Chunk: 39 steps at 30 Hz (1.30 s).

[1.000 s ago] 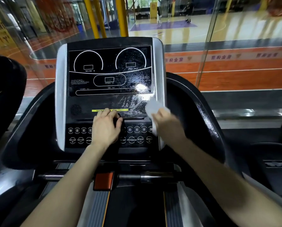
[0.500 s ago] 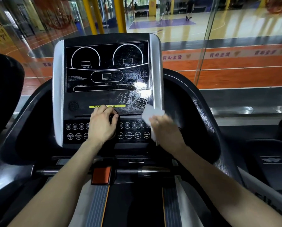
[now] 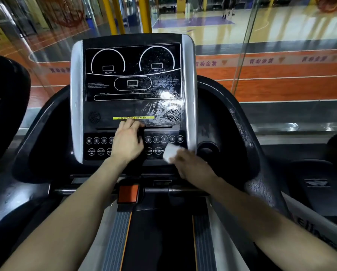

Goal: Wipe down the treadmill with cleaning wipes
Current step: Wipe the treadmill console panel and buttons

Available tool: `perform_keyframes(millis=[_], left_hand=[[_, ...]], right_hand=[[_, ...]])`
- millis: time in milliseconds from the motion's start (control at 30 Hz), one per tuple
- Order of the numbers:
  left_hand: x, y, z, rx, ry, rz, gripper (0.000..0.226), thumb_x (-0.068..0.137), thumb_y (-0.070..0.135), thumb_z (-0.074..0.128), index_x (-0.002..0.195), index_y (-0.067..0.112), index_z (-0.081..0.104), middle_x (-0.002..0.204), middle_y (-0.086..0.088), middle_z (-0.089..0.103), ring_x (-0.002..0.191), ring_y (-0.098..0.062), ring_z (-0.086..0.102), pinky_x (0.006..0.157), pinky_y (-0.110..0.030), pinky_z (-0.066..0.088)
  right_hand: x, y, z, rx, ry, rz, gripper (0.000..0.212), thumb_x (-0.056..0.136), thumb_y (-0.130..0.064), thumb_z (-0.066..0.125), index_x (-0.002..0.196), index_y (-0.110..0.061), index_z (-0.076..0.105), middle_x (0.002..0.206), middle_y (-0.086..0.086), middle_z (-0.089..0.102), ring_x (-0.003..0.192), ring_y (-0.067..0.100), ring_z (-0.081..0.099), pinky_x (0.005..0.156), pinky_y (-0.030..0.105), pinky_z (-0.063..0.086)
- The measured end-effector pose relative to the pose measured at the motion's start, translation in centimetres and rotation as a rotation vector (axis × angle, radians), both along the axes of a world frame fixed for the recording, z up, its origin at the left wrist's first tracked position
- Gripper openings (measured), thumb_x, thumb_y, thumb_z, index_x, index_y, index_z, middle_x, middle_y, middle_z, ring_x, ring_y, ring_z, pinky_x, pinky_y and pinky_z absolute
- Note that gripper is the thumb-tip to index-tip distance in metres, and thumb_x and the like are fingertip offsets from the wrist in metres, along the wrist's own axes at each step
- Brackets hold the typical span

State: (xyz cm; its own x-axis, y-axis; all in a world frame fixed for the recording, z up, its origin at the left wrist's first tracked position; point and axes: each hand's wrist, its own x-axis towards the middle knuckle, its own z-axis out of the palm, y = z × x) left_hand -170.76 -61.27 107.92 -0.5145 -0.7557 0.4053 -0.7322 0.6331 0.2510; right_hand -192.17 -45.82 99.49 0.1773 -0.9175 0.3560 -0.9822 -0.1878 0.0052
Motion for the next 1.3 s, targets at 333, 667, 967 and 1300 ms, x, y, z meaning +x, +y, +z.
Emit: perform_keyframes(millis=[333,667,967,1300], left_hand=[[4.1,0.2,0.5,-0.033,-0.454,-0.097,0.163,0.039,0.074,0.097,0.171,0.034,0.011,0.16,-0.007,0.032,0.148,-0.034,0.031,0.13,-0.053,0.024],[7.2,-0.4,-0.7,-0.123,-0.38,0.03,0.165,0.034,0.074,0.099,0.167,0.014,0.022,0.156,-0.014,0.038,0.151,-0.036,0.034,0.134,-0.053,0.016],[7.3,-0.5,0.0,-0.165,-0.418,0.009,0.157,0.036,0.081,0.094,0.163,0.016,0.03,0.162,-0.012,0.039,0.15,-0.035,0.036,0.13,-0.053,0.026],[13.7,-5.4,1.3,-0.158,-0.506,-0.174,0.169,0.037,0.074,0.098,0.171,0.016,0.014,0.159,-0.011,0.034,0.148,-0.036,0.034,0.129,-0.053,0.026]], right_hand=[[4.3,-2.1,2.3,-0.1,-0.219,0.003,0.027,0.101,-0.012,0.048,0.118,-0.009,0.069,0.104,0.008,0.059,0.087,0.023,0.061,0.078,0.038,0.058],[6.1,-2.8,2.5,-0.068,-0.443,-0.051,0.037,0.111,-0.015,0.044,0.144,-0.013,0.059,0.143,0.01,0.06,0.128,0.024,0.055,0.106,0.029,0.046],[11.6,-6.0,1.0,-0.045,-0.342,-0.026,0.058,0.097,0.001,0.049,0.154,-0.008,0.051,0.161,0.011,0.047,0.146,0.031,0.046,0.12,0.046,0.042],[12.9,-8.3,1.5,-0.448,-0.693,-0.519,0.046,0.081,0.015,0.055,0.122,-0.004,0.063,0.128,0.014,0.059,0.115,0.024,0.055,0.109,0.029,0.048]])
